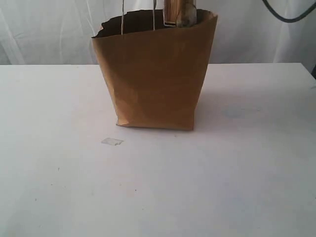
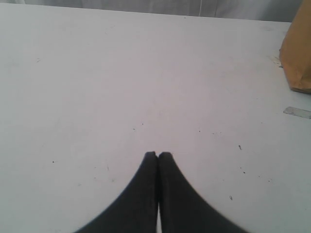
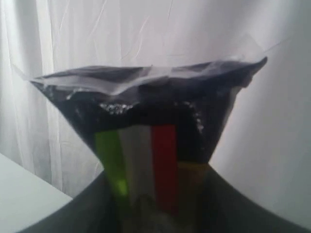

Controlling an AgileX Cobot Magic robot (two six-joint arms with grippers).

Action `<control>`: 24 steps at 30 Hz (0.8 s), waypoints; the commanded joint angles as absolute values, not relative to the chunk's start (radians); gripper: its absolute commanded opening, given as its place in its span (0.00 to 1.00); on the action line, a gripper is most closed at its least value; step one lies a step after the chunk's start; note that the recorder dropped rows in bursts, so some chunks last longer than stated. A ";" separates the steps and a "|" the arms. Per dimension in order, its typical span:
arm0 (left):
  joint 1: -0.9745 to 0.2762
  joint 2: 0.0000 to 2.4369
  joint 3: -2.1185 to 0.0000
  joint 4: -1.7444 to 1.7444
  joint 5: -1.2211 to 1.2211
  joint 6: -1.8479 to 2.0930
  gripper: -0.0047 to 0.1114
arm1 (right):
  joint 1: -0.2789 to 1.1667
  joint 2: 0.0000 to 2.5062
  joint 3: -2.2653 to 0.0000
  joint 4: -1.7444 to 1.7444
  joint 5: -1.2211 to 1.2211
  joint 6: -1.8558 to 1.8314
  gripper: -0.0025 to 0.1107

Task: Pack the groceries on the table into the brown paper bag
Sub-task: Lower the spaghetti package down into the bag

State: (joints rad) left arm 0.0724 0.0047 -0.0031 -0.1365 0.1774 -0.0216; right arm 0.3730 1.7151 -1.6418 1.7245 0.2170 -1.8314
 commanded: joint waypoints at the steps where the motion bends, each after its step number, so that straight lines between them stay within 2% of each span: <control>1: 0.067 0.000 0.000 -0.148 0.180 -0.022 0.04 | 0.373 1.685 -1.638 1.744 0.223 -1.827 0.02; 8: 0.067 0.000 0.000 -0.148 0.180 -0.022 0.04 | 0.373 1.632 -1.534 1.744 0.204 -1.875 0.02; 24: 0.067 0.000 0.000 -0.148 0.180 -0.022 0.04 | 0.373 1.621 -1.447 1.744 0.131 -1.861 0.02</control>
